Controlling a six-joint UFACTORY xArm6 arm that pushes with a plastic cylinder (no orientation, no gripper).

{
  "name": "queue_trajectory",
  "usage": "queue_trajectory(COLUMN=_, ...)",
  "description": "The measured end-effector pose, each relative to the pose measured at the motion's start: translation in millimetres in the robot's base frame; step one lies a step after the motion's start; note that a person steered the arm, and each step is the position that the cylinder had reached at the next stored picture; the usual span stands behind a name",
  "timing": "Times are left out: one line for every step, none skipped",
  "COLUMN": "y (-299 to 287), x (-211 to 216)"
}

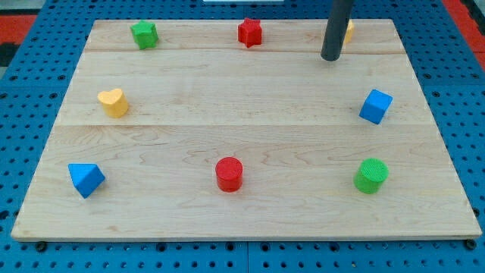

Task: Move the yellow hexagon to the right of the red star

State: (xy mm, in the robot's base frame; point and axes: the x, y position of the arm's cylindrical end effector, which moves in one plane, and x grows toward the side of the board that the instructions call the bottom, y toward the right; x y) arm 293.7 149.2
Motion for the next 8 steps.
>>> queue_trajectory(y=0, x=0)
queue_trajectory(y=0, x=0)
queue_trajectory(y=1, x=0)
queue_trajectory(y=1, x=0)
queue_trajectory(y=1, x=-1)
queue_trajectory(y=16, x=-2)
queue_trajectory(y=47, x=-38)
queue_trajectory(y=66, x=-78)
